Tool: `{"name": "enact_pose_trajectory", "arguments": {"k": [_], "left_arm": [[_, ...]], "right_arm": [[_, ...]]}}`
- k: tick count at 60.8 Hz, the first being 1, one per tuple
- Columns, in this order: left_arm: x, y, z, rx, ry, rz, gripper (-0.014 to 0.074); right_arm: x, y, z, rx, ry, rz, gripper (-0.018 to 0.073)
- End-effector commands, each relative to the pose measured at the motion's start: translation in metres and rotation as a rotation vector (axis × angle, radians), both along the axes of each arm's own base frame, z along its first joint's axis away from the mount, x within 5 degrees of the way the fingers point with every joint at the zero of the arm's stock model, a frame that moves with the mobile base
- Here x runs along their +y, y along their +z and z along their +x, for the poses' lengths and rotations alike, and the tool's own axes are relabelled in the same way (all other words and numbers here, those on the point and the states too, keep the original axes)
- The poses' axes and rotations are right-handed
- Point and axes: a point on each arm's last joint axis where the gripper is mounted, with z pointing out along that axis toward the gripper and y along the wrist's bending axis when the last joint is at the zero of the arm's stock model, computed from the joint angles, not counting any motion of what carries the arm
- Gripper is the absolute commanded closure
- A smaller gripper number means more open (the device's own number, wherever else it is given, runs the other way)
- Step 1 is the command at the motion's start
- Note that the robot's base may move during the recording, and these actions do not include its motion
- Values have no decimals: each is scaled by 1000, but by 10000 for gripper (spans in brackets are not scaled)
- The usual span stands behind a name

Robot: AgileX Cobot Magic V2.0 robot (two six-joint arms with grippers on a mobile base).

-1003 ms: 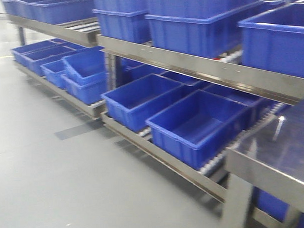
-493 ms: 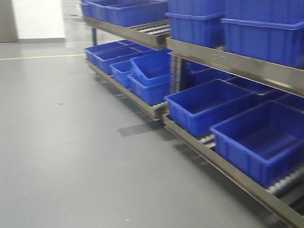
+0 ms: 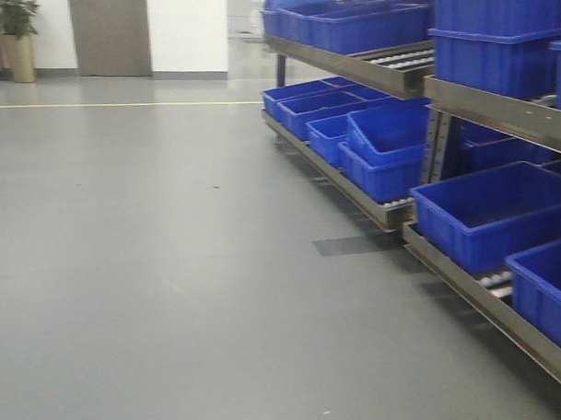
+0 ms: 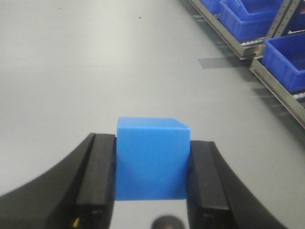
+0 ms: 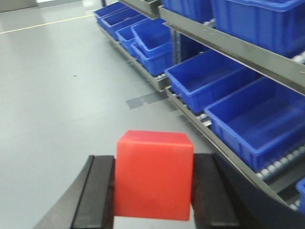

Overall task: Sort and place red and blue blocks on shelf
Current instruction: 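Drive the base away from the table, turning toward the aisle, then drive along the aisle carrying both cubes toward the bin shelves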

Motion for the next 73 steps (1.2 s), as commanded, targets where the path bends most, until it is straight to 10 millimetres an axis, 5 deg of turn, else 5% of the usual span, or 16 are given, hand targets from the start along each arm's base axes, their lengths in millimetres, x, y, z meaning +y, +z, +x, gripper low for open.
{"name": "enact_pose_trajectory", "arguments": {"k": [1, 73], "left_arm": [[-1, 16, 3, -107, -5, -11, 474], [-1, 16, 3, -107, -5, -11, 474]], "right_arm": [[-1, 18, 1, -120, -3, -30, 502], [-1, 18, 1, -120, -3, -30, 502]]}}
